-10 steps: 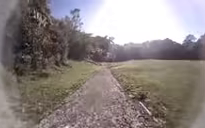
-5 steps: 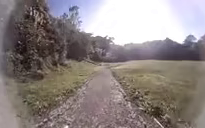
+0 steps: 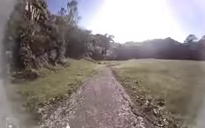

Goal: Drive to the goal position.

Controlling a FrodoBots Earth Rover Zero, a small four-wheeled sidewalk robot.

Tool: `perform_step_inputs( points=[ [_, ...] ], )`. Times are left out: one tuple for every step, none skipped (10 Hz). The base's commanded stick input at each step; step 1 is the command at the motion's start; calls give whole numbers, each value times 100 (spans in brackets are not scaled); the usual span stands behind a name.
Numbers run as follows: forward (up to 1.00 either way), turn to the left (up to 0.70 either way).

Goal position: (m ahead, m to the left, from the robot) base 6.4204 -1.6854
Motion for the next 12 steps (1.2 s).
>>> perform_step_inputs(
  points=[
    [100,-22],
    [100,-9],
    [100,1],
    [100,1],
    [100,1],
    [100,1],
    [100,1],
    [100,1],
    [100,1],
    [100,1],
    [100,1],
    [100,1]
  ],
)
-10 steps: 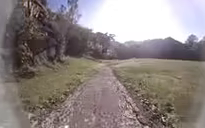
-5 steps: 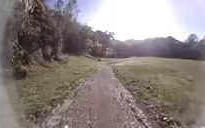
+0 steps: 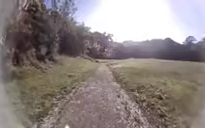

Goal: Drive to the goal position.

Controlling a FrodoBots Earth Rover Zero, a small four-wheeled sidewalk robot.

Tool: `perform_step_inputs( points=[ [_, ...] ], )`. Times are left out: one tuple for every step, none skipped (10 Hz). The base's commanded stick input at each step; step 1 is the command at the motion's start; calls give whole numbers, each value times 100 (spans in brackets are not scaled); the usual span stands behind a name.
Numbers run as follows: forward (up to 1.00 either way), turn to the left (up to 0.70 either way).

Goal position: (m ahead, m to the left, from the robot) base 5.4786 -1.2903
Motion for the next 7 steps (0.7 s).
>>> perform_step_inputs(
  points=[
    [100,1],
    [100,1],
    [100,1],
    [100,1],
    [100,1],
    [100,1],
    [100,1]
  ],
)
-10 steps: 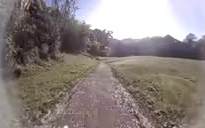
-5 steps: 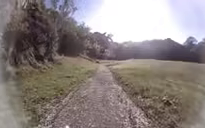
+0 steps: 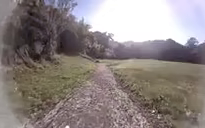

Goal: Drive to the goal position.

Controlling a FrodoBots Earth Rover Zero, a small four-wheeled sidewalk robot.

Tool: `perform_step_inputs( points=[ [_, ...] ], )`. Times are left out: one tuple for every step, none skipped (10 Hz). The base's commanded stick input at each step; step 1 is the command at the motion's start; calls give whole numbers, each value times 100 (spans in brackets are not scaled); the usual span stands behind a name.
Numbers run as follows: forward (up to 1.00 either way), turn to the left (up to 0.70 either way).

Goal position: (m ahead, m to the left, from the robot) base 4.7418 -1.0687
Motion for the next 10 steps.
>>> perform_step_inputs(
  points=[
    [100,1],
    [100,1],
    [100,1],
    [100,1],
    [100,1],
    [100,1],
    [100,1],
    [100,1],
    [100,1],
    [100,1]
  ],
)
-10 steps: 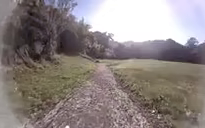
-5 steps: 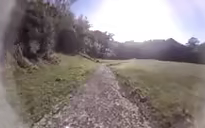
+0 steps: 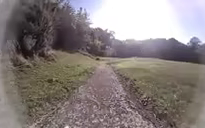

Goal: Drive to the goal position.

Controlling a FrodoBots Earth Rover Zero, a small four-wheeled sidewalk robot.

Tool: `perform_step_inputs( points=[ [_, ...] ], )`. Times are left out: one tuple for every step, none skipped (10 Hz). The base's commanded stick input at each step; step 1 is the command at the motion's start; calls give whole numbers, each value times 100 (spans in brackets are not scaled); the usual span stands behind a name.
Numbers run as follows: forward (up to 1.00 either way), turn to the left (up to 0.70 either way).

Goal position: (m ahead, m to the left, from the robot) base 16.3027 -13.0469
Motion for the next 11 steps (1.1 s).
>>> perform_step_inputs(
  points=[
    [100,1],
    [100,1],
    [100,1],
    [100,1],
    [100,1],
    [100,1],
    [100,1],
    [100,1],
    [100,1],
    [100,-6],
    [100,-18]
  ],
)
